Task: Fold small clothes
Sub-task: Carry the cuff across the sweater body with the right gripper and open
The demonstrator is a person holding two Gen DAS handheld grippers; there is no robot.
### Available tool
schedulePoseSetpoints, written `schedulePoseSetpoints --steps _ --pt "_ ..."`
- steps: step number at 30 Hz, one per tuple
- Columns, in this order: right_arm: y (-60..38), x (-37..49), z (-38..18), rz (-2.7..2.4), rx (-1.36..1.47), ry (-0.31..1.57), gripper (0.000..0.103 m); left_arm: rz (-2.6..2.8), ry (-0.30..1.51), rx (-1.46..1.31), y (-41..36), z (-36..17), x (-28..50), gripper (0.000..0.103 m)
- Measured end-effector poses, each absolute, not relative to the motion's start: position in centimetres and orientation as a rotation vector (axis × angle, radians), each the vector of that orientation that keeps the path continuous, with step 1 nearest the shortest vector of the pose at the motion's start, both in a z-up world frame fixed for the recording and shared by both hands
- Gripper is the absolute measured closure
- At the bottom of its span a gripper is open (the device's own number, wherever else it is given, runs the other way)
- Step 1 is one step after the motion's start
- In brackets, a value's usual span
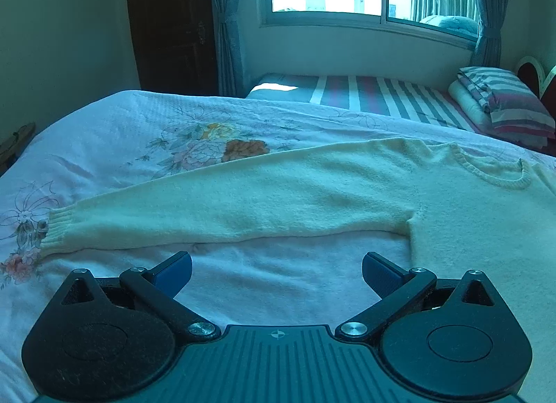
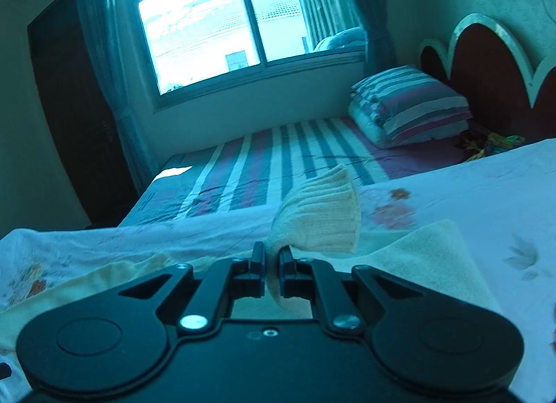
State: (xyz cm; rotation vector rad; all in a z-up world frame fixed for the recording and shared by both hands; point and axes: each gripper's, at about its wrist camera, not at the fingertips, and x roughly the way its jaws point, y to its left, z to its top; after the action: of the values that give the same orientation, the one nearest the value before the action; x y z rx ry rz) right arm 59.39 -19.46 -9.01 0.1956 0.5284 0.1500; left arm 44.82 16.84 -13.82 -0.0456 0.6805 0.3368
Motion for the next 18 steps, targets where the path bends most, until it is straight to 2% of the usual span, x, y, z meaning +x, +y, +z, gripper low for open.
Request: schedulePoseSetpoints --steps 4,6,7,8,12,14,18 --pt "-12.9 60.3 -11.8 0.208 0.17 0.603 0.094 0.356 0.686 -0.095 19.7 -13.9 44.6 0.0" --pt "-10.0 60.5 -13.6 0.247 0.127 0.655 0.082 0.349 0.687 -0.116 20.4 -14.0 44.8 0.0" --pt "-8.7 60.5 -14.5 0.267 0.087 0.696 0.065 0.342 0.687 -0.12 20.5 -14.1 44.9 0.0" --pt "-7.6 59.9 -15.0 0.276 0.042 0.712 0.062 0.337 0.688 -0.123 20.4 -14.1 45.1 0.0" --pt "-8.3 55.8 -13.5 0.278 0.012 0.578 0.066 0.301 0.688 -0.136 19.1 -14.4 46.4 0.0" --pt "-10.4 54.6 -12.7 0.221 0.017 0.554 0.068 0.243 0.693 -0.149 17.4 -14.5 47.5 0.0" --pt "-15.1 53.6 -11.5 0.12 0.052 0.545 0.067 0.094 0.689 -0.198 12.8 -14.5 50.2 0.002"
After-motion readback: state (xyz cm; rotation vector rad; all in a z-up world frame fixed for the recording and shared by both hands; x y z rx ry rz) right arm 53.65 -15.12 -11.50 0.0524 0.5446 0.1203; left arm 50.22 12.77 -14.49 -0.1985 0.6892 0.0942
